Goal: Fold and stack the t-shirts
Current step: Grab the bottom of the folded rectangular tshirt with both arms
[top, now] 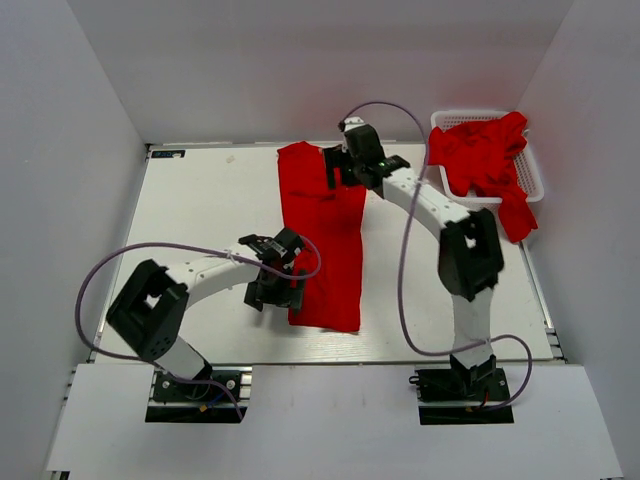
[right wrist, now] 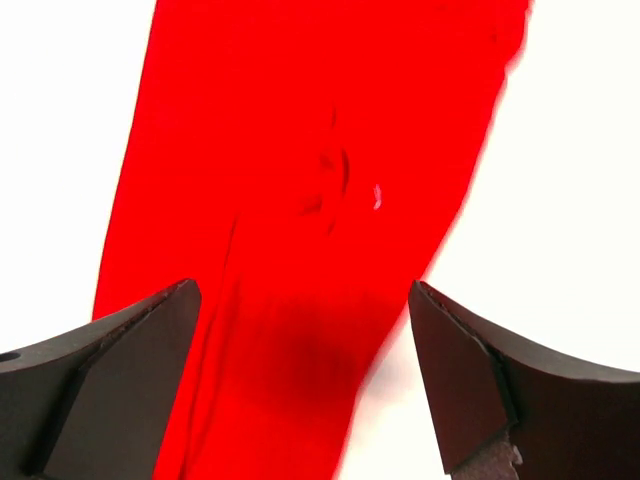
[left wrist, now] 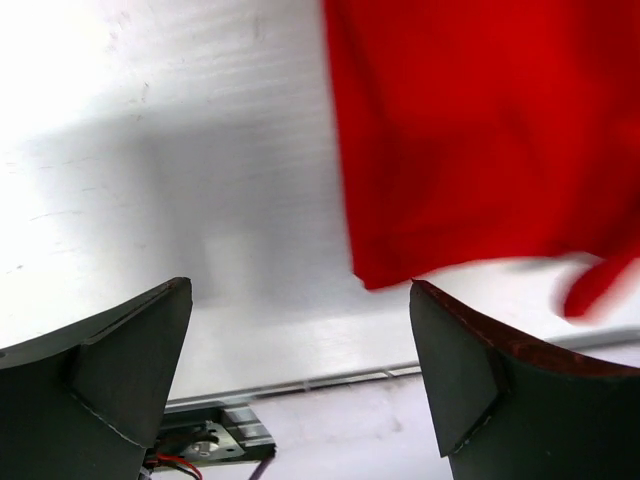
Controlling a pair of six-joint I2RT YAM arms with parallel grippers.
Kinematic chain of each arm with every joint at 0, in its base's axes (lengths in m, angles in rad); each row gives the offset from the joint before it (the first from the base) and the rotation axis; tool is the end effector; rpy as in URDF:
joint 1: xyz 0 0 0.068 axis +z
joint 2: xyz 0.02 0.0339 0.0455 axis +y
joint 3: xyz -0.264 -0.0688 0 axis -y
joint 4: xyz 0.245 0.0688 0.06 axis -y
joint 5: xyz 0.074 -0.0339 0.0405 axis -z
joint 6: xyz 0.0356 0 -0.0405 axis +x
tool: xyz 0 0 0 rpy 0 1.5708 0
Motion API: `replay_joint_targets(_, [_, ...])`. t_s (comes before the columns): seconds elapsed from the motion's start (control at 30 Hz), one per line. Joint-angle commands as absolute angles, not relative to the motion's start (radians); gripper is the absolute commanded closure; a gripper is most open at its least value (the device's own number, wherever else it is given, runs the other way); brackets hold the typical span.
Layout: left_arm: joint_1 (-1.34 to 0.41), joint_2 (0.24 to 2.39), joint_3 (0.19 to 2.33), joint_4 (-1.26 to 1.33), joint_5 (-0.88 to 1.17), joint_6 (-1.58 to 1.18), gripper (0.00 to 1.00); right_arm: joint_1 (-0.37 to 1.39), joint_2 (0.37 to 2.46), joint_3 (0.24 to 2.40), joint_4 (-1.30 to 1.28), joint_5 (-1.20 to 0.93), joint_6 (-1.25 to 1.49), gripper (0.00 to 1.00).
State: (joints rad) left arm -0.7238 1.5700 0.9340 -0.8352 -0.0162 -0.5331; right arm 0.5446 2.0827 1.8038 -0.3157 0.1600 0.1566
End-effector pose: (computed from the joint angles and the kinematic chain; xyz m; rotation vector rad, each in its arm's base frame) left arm 0.1978 -0.1740 0.1712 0.2892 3.0370 -0.0694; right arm 0.4236 0.2499 0.2728 -0.3268 2.1411 0.2317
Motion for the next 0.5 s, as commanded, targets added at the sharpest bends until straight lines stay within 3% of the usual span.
replay_joint_targets(0.0, [-0.721, 1.445, 1.005, -0.861, -0.009, -0.549, 0.0, 0.546, 1.879, 1.592, -0.37, 0.124, 0.242, 0.1])
replay_joint_targets(0.17, [-0.721, 1.352, 0.977, -0.87, -0.041, -0.609, 0.0, 0.548, 1.575, 1.266, -0.397, 0.117, 0.379, 0.1])
replay_joint_targets(0.27, [-0.721, 1.328, 0.934, -0.85, -0.032, -0.64, 0.0, 0.564, 1.458, 1.041, -0.426, 0.01, 0.455, 0.1])
replay_joint_targets(0.47, [-0.733, 1.328, 0.851, -0.752, 0.002, -0.673, 0.0, 0.682, 1.352, 0.806, -0.417, -0.13, 0.609, 0.1])
